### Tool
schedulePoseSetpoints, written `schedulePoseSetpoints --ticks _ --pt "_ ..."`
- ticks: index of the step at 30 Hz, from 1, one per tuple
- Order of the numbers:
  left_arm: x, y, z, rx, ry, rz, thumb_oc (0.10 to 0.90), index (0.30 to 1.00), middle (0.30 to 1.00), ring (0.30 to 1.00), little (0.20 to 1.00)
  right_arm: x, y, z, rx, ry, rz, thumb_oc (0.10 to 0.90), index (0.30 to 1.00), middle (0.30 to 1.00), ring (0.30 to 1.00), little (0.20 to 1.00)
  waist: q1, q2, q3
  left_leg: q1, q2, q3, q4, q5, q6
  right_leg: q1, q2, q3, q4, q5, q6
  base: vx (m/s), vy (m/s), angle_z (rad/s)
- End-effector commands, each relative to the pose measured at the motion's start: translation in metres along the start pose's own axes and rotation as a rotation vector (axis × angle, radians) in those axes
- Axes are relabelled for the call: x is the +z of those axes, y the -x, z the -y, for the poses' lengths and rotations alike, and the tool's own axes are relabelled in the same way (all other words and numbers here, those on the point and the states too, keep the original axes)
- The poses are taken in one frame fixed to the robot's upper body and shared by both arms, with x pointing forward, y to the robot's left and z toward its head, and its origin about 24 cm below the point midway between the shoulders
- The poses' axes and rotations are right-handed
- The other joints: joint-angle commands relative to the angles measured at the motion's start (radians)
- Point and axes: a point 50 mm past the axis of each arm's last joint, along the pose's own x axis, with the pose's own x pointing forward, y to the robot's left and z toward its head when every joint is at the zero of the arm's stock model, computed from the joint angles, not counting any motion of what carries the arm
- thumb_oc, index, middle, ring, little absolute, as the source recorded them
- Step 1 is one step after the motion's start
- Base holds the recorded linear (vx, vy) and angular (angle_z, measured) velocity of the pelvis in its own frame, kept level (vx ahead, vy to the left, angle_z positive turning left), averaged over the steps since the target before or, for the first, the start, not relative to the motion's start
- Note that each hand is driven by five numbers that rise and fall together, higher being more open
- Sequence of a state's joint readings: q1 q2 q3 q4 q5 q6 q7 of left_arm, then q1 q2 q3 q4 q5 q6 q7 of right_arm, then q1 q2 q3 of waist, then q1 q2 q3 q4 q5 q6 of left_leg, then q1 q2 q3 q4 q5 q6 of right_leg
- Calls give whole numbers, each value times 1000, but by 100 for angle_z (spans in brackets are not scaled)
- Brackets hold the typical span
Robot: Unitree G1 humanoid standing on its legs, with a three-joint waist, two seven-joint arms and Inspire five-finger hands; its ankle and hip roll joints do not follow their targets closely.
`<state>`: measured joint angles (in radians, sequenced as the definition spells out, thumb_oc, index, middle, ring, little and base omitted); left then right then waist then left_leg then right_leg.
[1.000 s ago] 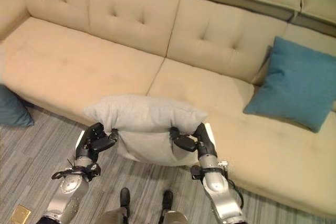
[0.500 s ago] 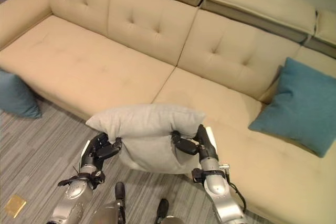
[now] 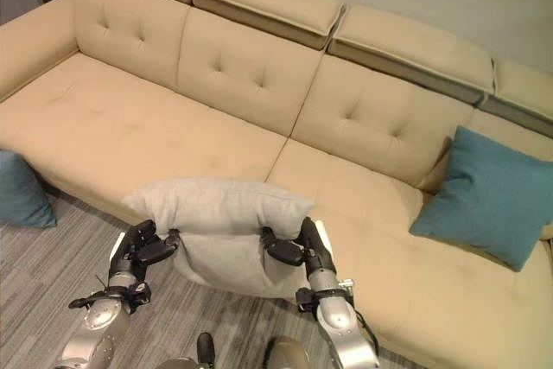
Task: Pick up all the scattered cushions and arrange them neatly on the sofa.
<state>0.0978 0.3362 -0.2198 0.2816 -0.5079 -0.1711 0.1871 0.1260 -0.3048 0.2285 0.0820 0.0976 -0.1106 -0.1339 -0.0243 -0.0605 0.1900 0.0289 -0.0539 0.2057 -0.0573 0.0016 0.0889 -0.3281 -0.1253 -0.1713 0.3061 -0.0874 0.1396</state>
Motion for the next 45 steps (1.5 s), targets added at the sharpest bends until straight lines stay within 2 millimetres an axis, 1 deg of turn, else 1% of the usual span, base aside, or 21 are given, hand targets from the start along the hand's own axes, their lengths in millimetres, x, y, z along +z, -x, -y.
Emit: schedulePoseSetpoints --ticks 1,3,6,8,11,13,15,16,17,18,20,24,30,31,34,37,38,41,43,44,45 --pt "36 -3 35 -190 -1 219 400 300 300 300 300 80 -20 12 -65 -92 419 400 300 300 300 300 -15 -22 -61 17 10 -89 88 -127 -46 140 20 -23 -205 132 30 133 -49 38" --pt "35 -3 40 -203 5 219 400 300 300 300 300 77 -19 15 -71 -78 410 400 300 300 300 300 -20 -23 -74 29 4 -103 98 -149 -54 173 40 -2 -231 129 17 145 -53 40" --pt "35 -3 49 -241 22 221 400 300 300 300 300 76 -16 22 -88 -67 409 400 300 300 300 300 -35 -28 -95 7 22 -88 196 -187 -98 233 34 -41 -280 126 1 147 -107 47" --pt "36 -3 53 -254 34 223 400 300 300 300 300 76 -15 26 -99 -64 409 400 300 300 300 300 -39 -36 -88 -55 58 -67 347 -147 -140 276 33 -52 -306 119 -14 75 -117 58" --pt "35 -4 55 -259 43 215 400 300 300 300 300 75 -15 28 -103 -57 399 400 300 300 300 300 -36 -40 -78 -132 101 -59 454 -123 -150 309 41 -56 -321 96 -37 12 -39 23" --pt "35 -4 55 -261 35 212 400 300 300 300 300 74 -14 29 -112 -63 393 400 300 300 300 300 -35 -55 -82 -164 142 -38 383 -129 -133 315 33 -52 -326 86 -37 97 36 -11" --pt "35 -3 57 -259 35 209 400 300 300 300 300 71 -14 30 -122 -62 379 400 300 300 300 300 -19 -44 -79 -168 144 -110 236 -54 -150 336 54 -28 -320 63 -37 139 93 -20" --pt "35 -4 57 -260 34 209 400 300 300 300 300 71 -14 30 -123 -62 379 400 300 300 300 300 -20 -45 -80 -169 142 -110 230 -48 -150 334 53 -29 -320 65 -37 123 122 -35" --pt "36 -4 57 -250 36 210 400 300 300 300 300 70 -15 30 -127 -62 371 400 300 300 300 300 -6 -35 -76 -198 138 -179 158 2 -164 343 66 -8 -310 44 -40 162 169 -53" --pt "36 -3 58 -250 42 212 400 300 300 300 300 70 -15 30 -131 -63 370 400 300 300 300 300 2 -24 -71 -207 134 -226 117 23 -170 353 75 15 -289 21 -46 167 169 -63" --pt "35 -3 58 -254 43 207 400 300 300 300 300 70 -15 30 -127 -61 372 400 300 300 300 300 4 -16 -74 -184 135 -234 85 30 -170 358 78 24 -280 13 -44 136 129 -65" --pt "32 -2 53 -258 14 190 400 300 300 300 300 66 -14 26 -106 -66 351 400 300 300 300 300 -2 -11 -98 -150 118 -222 85 23 -156 366 54 66 -252 3 -33 214 217 -63" --pt "36 -2 42 -231 -3 205 400 300 300 300 300 73 -21 12 -64 -86 377 400 300 300 300 300 12 -3 -101 -101 85 -116 75 -25 -103 322 -10 114 -207 38 23 100 232 -58" --pt "38 -2 39 -223 -9 216 400 300 300 300 300 78 -23 10 -59 -93 396 400 300 300 300 300 21 0 -94 -94 86 -94 78 -34 -96 296 -22 105 -175 49 33 43 179 -90" --pt "45 -1 31 -201 -14 248 400 300 300 300 300 87 -28 4 -43 -98 432 400 300 300 300 300 48 9 -80 -77 92 -49 74 -51 -86 244 -73 -24 -106 73 47 16 124 -70" --pt "53 -2 28 -189 -8 282 400 300 300 300 300 95 -31 1 -34 -97 464 400 300 300 300 300 62 10 -73 -47 86 -16 70 -70 -83 222 -100 -139 -138 95 40 73 37 -68" --pt "57 -3 27 -189 -6 297 400 300 300 300 300 97 -32 2 -41 -89 477 400 300 300 300 300 62 10 -71 -41 87 -17 73 -74 -83 220 -99 -144 -150 98 44 100 -12 -64" --pt "67 -7 37 -209 7 344 400 300 300 300 300 103 -33 8 -68 -64 504 400 300 300 300 300 49 8 -72 -39 72 -30 69 -79 -84 232 -77 -92 -198 101 39 104 -15 -22" --pt "79 -10 49 -235 27 394 400 300 300 300 300 111 -36 10 -85 -67 533 400 300 300 300 300 43 11 -80 -42 68 -32 54 -77 -88 239 -74 -95 -236 115 39 93 -59 17" --pt "91 -13 62 -267 38 441 400 300 300 300 300 118 -39 9 -96 -78 557 400 300 300 300 300 37 16 -83 -40 71 -35 39 -75 -92 250 -67 -103 -266 117 37 64 -53 20" --pt "91 -13 62 -267 38 442 400 300 300 300 300 118 -39 9 -96 -78 558 400 300 300 300 300 36 15 -84 -44 70 -36 38 -72 -92 247 -68 -103 -268 120 37 52 -48 16"
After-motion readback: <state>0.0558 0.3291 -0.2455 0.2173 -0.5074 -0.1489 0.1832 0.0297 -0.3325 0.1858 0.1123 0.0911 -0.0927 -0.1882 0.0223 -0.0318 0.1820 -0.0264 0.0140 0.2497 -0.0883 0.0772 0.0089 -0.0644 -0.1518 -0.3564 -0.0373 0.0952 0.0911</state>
